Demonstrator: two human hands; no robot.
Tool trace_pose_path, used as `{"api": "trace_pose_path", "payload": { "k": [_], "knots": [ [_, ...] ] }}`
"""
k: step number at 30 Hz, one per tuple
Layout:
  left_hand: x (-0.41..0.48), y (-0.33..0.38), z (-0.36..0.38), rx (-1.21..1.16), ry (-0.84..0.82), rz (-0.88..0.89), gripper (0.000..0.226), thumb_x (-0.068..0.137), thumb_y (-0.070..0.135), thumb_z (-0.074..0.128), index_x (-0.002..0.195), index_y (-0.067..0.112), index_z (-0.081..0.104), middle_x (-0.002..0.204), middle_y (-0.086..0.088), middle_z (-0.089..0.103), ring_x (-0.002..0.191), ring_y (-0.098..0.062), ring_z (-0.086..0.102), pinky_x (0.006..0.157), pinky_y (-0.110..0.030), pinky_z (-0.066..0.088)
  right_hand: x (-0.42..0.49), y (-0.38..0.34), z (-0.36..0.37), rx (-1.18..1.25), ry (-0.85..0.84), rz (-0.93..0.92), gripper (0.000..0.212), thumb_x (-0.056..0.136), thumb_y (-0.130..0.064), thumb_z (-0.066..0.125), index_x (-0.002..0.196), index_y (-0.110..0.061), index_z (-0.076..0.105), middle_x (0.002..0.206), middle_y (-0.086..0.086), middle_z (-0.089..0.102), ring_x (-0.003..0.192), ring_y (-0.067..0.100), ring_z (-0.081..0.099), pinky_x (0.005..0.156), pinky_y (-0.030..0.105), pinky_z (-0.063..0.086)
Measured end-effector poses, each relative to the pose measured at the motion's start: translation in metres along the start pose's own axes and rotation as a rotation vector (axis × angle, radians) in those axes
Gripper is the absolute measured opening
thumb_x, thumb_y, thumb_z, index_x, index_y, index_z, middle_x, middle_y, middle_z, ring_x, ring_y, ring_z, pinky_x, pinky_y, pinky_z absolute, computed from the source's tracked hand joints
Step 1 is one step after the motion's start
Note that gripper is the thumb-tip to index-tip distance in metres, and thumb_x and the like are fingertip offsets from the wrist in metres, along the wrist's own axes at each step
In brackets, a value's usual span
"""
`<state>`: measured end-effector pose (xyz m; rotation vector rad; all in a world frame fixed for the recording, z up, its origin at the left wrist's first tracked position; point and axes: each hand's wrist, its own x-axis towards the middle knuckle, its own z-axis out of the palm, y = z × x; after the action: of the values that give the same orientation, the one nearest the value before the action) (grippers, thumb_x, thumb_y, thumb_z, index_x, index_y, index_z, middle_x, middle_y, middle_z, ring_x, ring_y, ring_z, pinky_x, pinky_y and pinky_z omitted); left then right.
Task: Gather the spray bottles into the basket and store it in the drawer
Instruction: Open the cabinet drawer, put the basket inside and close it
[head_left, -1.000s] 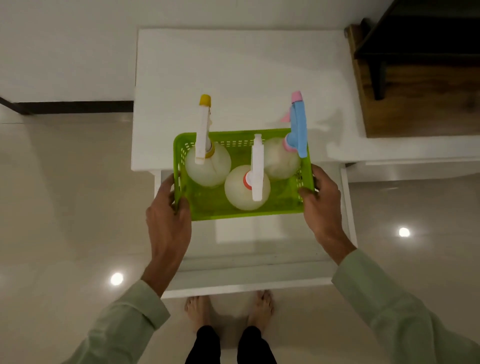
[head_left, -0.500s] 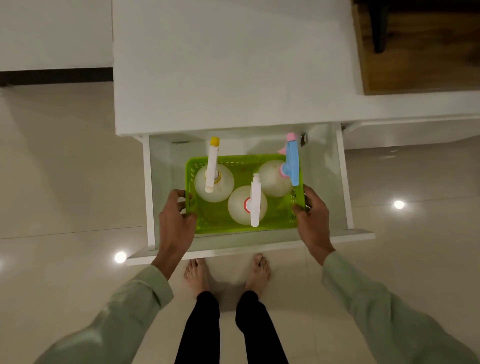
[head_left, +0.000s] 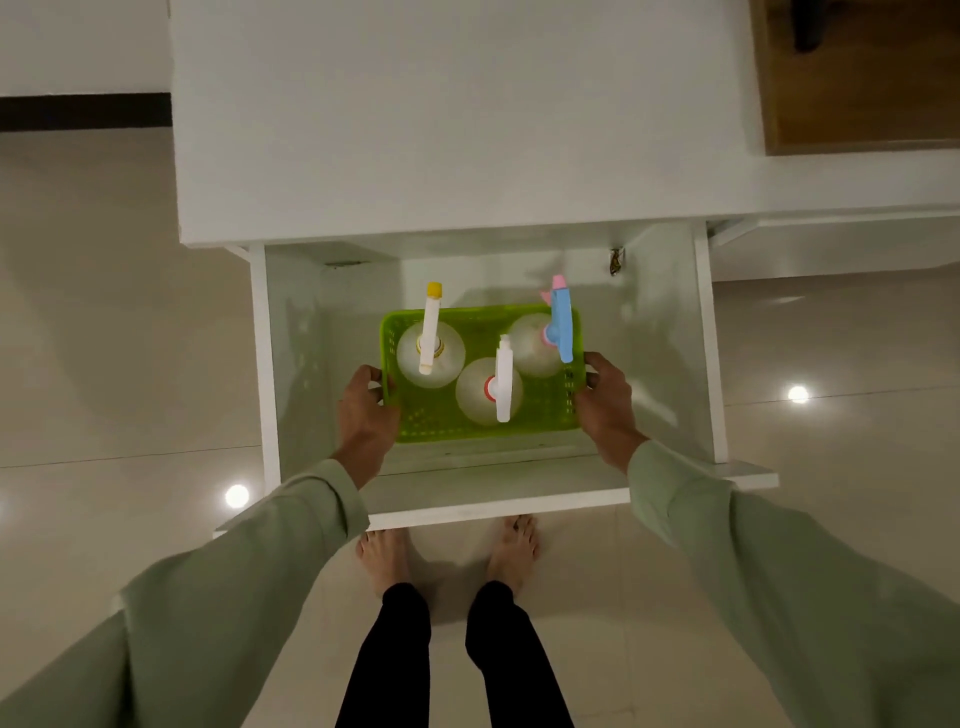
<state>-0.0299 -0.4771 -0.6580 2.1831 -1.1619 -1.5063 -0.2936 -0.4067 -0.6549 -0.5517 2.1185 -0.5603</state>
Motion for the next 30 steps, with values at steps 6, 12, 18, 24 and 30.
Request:
{"api": "trace_pose_path", "payload": {
  "k": [6,12,18,24,30],
  "knots": [
    [0.021,-0.022,0.017,-0.023,0.003,-0.058,0.032,0.079,-0.013,0.059,0.086,0.018,0.053,0.080,-0.014,0.067,0.065,-0.025,0.058,0.050,-0.028,0.049,0.017,0.011,0.020,-0.101,0.050,0.051,0.041,0.091,0.000,0.049,0.124,-0.017,0.066,0.096,0.015,0.077,0.093,0.038,0.069,0.084,0.050,0.058],
    [0.029,-0.043,0.026,-0.045,-0.054,-0.158,0.035,0.076,-0.015,0.062,0.092,0.015,0.054,0.074,-0.007,0.065,0.062,-0.019,0.055,0.033,-0.016,0.040,0.025,0.022,0.026,-0.123,0.028,0.087,0.041,0.091,0.002,0.047,0.124,-0.014,0.066,0.099,0.019,0.075,0.093,0.041,0.069,0.084,0.053,0.058],
    [0.034,-0.060,0.034,-0.020,-0.066,-0.151,0.033,0.078,-0.017,0.051,0.092,0.014,0.053,0.072,-0.008,0.063,0.063,-0.024,0.056,0.033,-0.015,0.042,0.028,0.026,0.032,-0.107,0.047,0.084,0.031,0.092,0.000,0.047,0.113,-0.013,0.066,0.095,0.020,0.074,0.087,0.040,0.068,0.077,0.048,0.060],
    [0.034,-0.062,0.029,-0.069,-0.157,-0.188,0.050,0.080,-0.010,0.059,0.120,0.015,0.045,0.114,-0.019,0.067,0.094,-0.029,0.064,0.054,-0.027,0.049,0.025,0.023,0.027,-0.131,-0.042,0.112,0.033,0.094,-0.003,0.046,0.122,-0.011,0.059,0.108,0.020,0.069,0.104,0.043,0.063,0.088,0.056,0.056],
    [-0.009,-0.039,0.001,-0.012,-0.129,-0.070,0.071,0.084,-0.009,0.065,0.144,0.013,0.033,0.151,-0.017,0.041,0.132,-0.038,0.047,0.105,-0.051,0.046,-0.016,0.007,-0.003,-0.168,-0.097,0.115,0.056,0.093,-0.007,0.057,0.147,-0.011,0.043,0.144,0.016,0.053,0.128,0.035,0.053,0.101,0.043,0.048]
  ]
}}
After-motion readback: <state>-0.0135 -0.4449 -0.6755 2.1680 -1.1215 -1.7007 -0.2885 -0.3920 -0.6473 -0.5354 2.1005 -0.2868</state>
